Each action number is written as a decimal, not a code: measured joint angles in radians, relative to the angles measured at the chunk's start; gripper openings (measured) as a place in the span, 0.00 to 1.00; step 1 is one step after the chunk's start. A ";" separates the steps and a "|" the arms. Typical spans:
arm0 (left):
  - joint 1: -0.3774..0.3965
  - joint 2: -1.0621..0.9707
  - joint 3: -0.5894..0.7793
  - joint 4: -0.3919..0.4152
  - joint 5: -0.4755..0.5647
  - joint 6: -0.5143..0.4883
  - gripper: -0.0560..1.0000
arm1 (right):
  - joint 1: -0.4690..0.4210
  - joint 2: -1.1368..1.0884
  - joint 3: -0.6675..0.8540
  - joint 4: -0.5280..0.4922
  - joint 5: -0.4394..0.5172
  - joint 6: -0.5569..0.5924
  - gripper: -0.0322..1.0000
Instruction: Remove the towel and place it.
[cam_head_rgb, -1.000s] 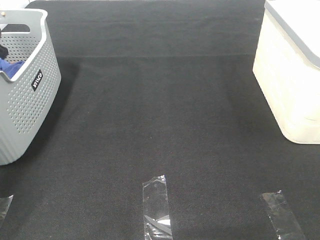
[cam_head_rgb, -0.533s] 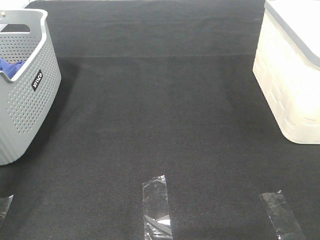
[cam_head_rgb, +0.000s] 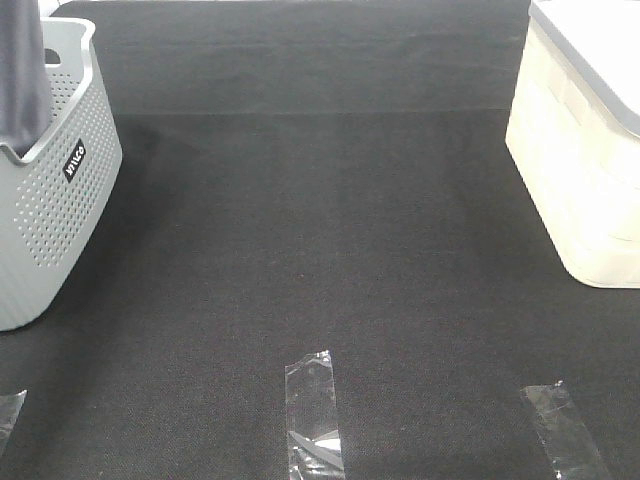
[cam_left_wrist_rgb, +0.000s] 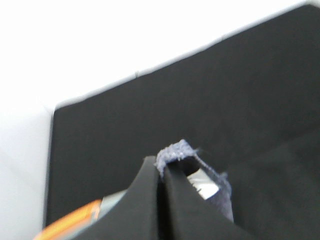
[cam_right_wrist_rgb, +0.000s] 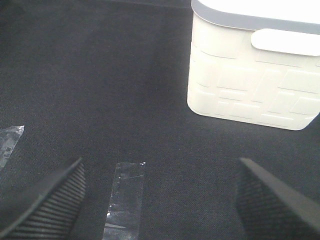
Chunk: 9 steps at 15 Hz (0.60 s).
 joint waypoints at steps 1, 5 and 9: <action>-0.032 -0.015 0.000 -0.006 -0.037 0.017 0.05 | 0.000 0.000 0.000 0.010 0.000 0.000 0.77; -0.170 -0.038 -0.004 -0.032 -0.138 0.032 0.05 | 0.000 0.027 0.000 0.103 -0.001 0.000 0.77; -0.337 -0.038 -0.004 -0.033 -0.145 0.056 0.05 | 0.000 0.219 -0.003 0.221 -0.009 -0.083 0.77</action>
